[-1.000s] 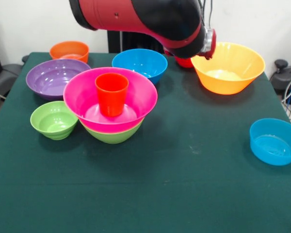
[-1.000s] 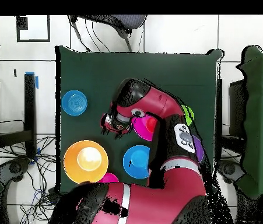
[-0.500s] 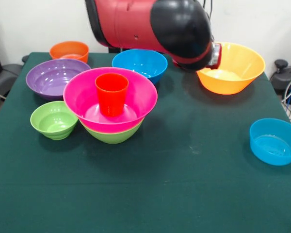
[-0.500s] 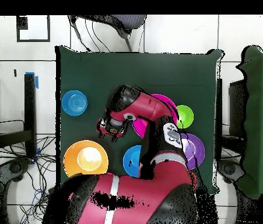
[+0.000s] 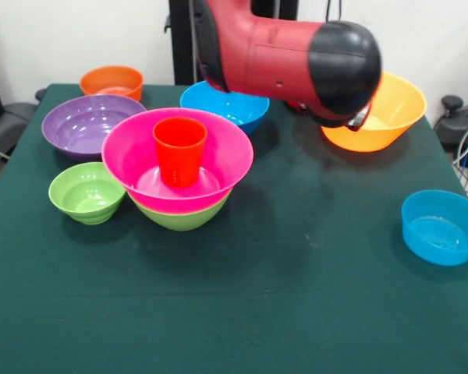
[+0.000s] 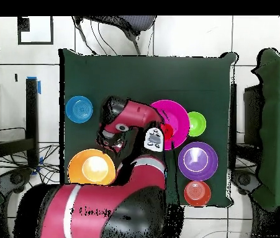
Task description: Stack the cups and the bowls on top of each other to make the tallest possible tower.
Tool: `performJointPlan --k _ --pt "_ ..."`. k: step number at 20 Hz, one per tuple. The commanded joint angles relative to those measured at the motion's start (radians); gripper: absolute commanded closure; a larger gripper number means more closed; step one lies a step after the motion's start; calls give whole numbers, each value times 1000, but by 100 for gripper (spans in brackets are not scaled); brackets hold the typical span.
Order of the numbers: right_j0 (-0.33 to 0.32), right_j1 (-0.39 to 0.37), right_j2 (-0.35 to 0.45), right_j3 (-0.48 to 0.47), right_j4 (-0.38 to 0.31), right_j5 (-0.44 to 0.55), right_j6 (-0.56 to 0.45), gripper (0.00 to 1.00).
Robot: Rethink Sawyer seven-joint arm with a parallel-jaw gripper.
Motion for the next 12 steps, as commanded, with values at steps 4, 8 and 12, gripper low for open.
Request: performJointPlan --k 4,8,12 --pt "112 45 -86 -224 -102 259 361 0" --pt "154 51 -133 -276 -142 369 426 0" --pt "169 53 -144 -296 -160 419 440 0"
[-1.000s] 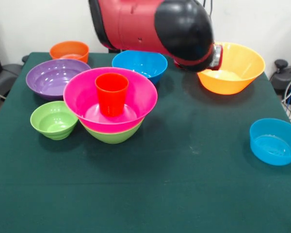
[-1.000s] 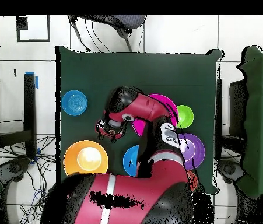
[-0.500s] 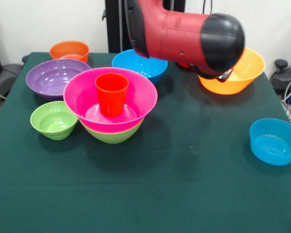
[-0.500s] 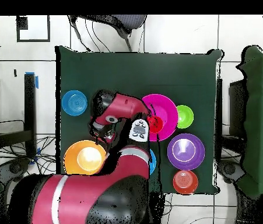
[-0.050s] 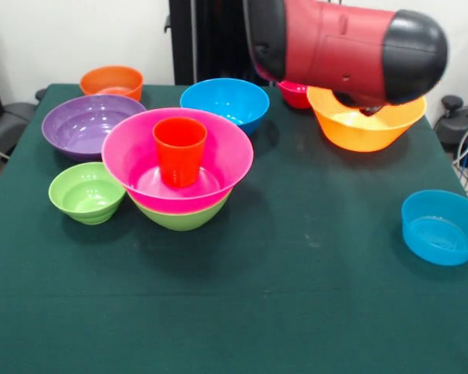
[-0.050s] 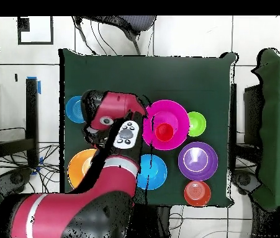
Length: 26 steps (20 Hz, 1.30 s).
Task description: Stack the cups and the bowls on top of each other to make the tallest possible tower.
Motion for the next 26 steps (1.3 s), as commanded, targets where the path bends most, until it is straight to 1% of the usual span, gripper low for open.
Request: performJointPlan --k 1,4,9,12,16,19,22,25,26 --pt "28 22 -13 -133 -93 139 187 0" --pt "39 18 -29 -139 -105 167 181 0" --pt "54 22 -51 -154 -114 166 173 0" --pt "69 36 -75 -160 -124 108 193 0" --pt "89 48 -91 -152 -99 -31 236 0" --pt "114 56 -114 -165 -83 -61 283 0" --pt "118 57 -129 -168 -62 -95 298 0" --pt "132 48 -131 -149 -26 -110 324 0" --pt "140 35 -135 -130 -11 -128 347 0"
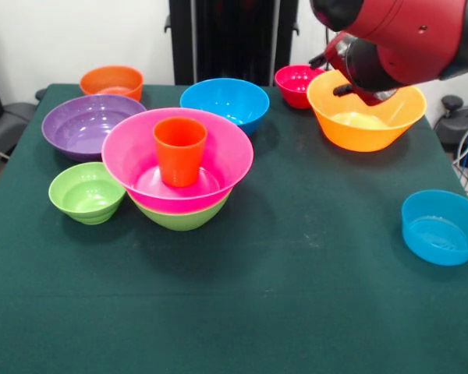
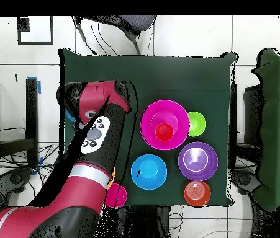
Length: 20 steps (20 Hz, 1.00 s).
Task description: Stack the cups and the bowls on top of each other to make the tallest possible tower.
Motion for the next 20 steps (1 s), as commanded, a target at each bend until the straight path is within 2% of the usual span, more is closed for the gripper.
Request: performJointPlan --k 1,4,9,15,20 --pt "33 8 37 4 49 -144 326 0" --pt "45 -13 37 53 94 -208 383 0" --pt "63 -29 42 109 175 -251 467 0" --pt "85 -40 55 159 227 -285 516 0" --pt "95 -30 72 187 242 -329 521 0"
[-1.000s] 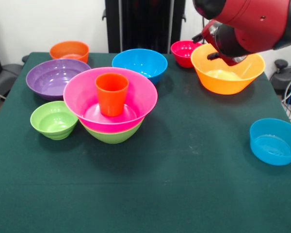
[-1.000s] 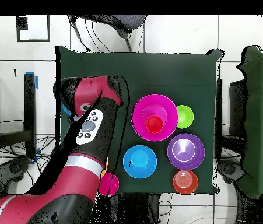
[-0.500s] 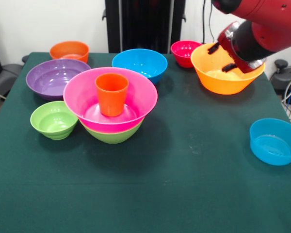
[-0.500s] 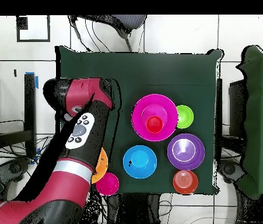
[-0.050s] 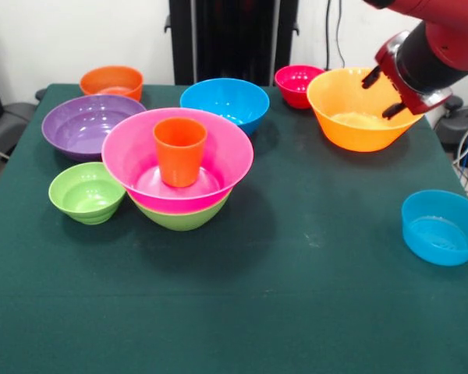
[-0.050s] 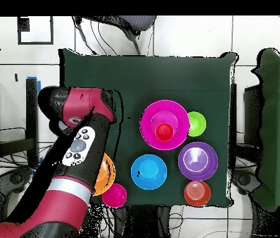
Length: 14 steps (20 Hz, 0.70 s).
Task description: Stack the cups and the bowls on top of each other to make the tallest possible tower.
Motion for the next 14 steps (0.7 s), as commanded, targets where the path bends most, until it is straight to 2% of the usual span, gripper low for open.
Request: performJointPlan --k 1,9,10,12,14 --pt "15 18 94 102 40 -129 204 0" --pt "39 57 126 181 46 -260 173 0" --pt "16 36 105 164 29 -225 152 0" --pt "25 33 112 191 28 -251 143 0" --pt "6 46 108 162 18 -249 129 0"
